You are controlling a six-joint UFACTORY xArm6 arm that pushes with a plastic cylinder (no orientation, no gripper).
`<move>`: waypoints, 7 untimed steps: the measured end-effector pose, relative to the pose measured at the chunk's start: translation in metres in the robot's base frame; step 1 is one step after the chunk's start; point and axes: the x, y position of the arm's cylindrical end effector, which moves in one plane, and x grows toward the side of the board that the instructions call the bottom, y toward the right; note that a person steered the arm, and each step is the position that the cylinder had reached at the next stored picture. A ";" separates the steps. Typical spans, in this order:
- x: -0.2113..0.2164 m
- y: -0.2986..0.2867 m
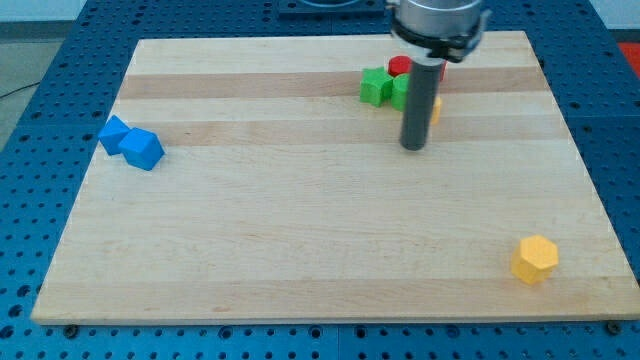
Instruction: Adjust the green blocks below the red blocks
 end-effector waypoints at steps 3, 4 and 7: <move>-0.064 0.129; 0.004 0.122; -0.105 -0.147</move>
